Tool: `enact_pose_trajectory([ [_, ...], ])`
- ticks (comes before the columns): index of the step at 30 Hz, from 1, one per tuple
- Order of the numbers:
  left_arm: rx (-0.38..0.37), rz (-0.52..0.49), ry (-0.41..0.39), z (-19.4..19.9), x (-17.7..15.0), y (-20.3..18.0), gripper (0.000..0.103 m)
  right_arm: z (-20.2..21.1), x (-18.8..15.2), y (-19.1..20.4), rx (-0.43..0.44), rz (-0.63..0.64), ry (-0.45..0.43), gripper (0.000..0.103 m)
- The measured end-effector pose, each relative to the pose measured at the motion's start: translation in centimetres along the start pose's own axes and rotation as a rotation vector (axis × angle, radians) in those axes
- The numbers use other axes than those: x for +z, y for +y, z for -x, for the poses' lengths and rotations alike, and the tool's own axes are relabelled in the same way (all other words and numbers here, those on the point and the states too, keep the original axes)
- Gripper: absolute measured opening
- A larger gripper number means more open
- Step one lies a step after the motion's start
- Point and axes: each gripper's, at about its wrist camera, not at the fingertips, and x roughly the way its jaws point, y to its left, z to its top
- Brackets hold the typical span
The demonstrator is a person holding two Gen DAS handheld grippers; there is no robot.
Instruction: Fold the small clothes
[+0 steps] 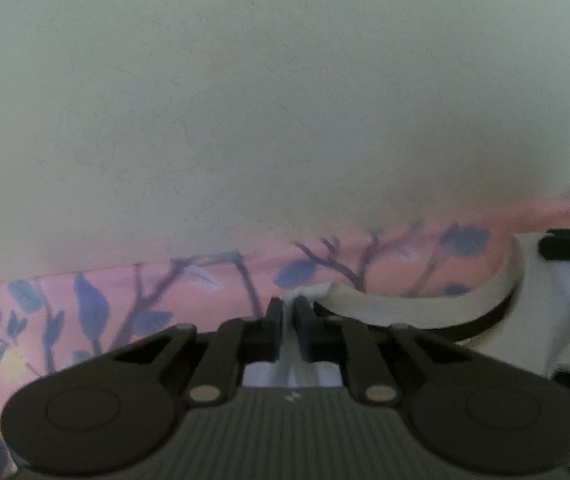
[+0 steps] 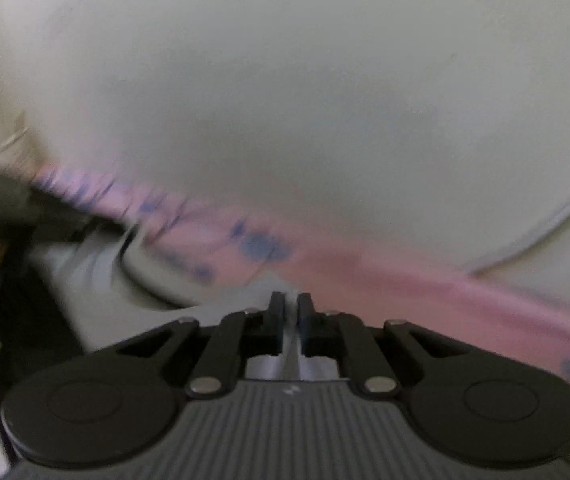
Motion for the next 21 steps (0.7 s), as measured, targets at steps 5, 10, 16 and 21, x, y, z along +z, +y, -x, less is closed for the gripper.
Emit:
enact_pose_trajectory([
  [5, -0.05, 0.104, -0.122, 4.8, -0.3, 1.9, 0.008, 3.0, 1.5, 1.2, -0.008, 0.013, -0.094, 0.0],
  [10, -0.102, 0.085, -0.256, 13.3, -4.0, 2.4, 0.008, 11.2, -0.2, 3.2, 0.028, 0.033, -0.234, 0.0],
  [16, -0.165, 0.017, -0.304, 22.9, -13.4, 3.2, 0.008, 22.3, -7.3, 7.0, 0.103, 0.14, -0.319, 0.0],
  [21, -0.202, 0.025, -0.25, 25.8, -22.3, 2.9, 0.008, 27.3, -15.5, 10.2, 0.118, 0.168, -0.286, 0.0],
])
